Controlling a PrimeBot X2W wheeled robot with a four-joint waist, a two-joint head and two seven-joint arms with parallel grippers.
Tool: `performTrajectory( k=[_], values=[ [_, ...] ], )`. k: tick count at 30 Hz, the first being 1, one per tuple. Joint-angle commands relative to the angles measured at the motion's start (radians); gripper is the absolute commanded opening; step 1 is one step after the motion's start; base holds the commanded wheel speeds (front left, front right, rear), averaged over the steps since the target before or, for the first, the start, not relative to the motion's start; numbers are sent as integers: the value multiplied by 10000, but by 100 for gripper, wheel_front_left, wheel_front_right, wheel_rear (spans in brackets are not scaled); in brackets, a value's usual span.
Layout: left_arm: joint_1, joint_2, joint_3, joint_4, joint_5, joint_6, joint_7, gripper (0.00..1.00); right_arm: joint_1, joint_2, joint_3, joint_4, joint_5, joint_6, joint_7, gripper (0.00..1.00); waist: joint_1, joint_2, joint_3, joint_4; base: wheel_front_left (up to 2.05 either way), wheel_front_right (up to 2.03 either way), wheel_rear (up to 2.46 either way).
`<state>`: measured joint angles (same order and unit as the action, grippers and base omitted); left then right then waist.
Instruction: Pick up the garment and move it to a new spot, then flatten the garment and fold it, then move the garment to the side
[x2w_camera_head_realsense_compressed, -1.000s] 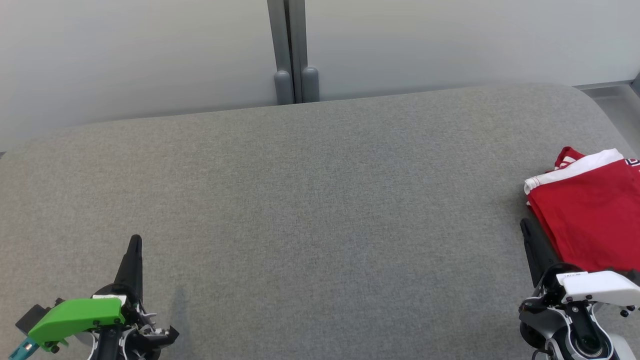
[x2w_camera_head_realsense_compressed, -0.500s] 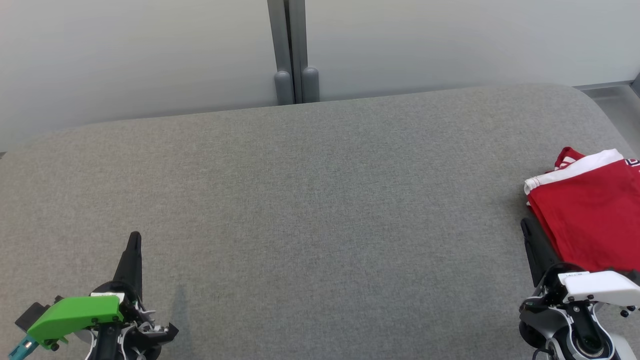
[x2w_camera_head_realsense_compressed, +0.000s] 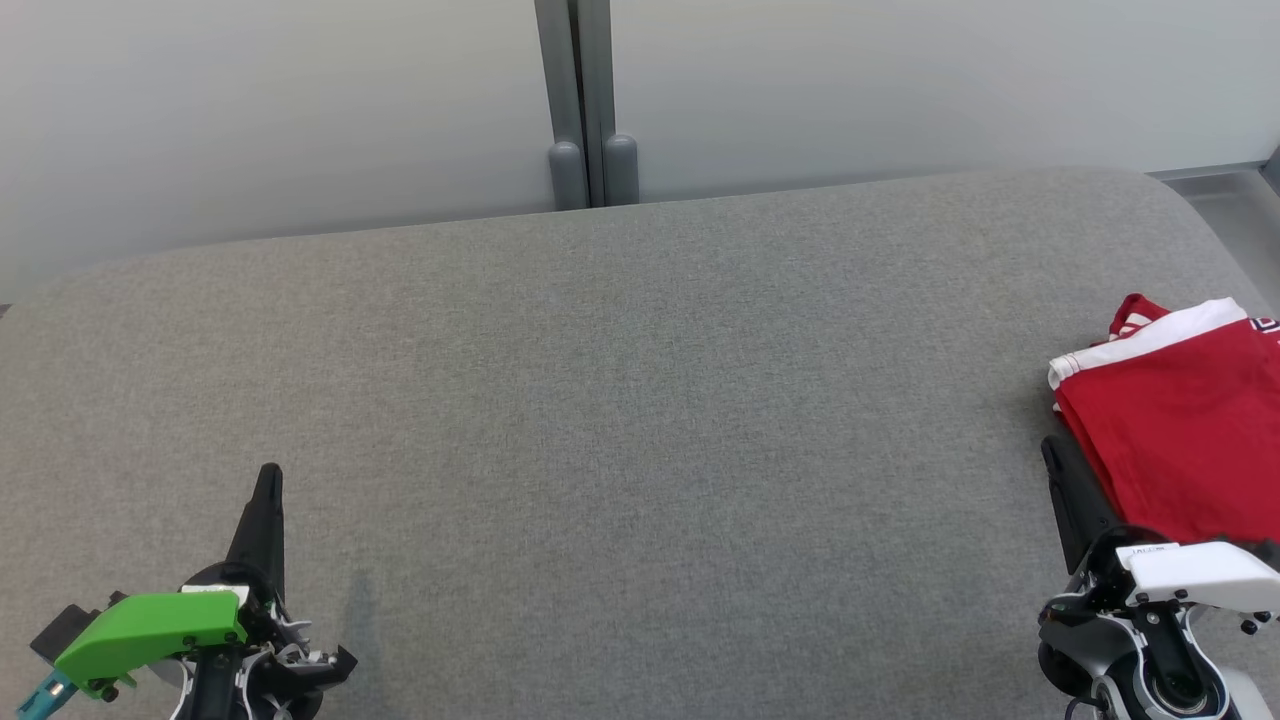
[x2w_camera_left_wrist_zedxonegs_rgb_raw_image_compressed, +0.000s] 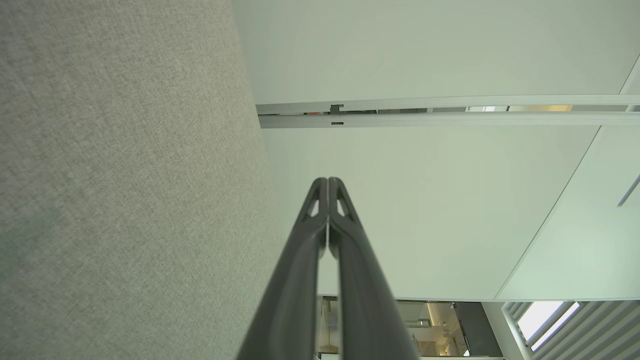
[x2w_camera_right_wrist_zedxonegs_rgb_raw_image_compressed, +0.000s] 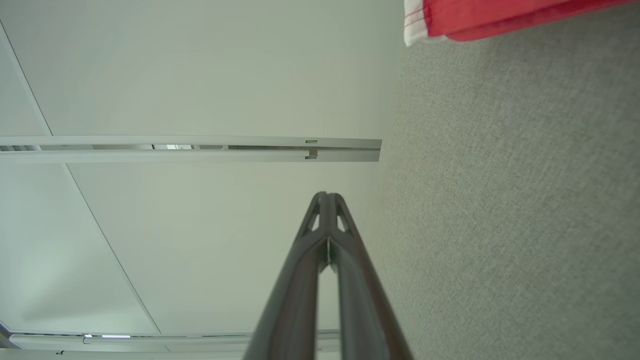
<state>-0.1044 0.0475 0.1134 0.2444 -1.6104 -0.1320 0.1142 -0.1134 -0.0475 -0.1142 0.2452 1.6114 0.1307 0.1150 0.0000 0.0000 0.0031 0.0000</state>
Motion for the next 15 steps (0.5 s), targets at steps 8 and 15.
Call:
performTrajectory(
  k=[8,15],
  values=[
    [-90,51,23,-4,-43,24,35,0,108,-52,-15,-37,31,0,21,0,0,0,0,0,0,0,0],
    [-90,51,22,-4,-44,24,35,0,108,-52,-14,-37,31,0,20,0,0,0,0,0,0,0,0]
  ],
)
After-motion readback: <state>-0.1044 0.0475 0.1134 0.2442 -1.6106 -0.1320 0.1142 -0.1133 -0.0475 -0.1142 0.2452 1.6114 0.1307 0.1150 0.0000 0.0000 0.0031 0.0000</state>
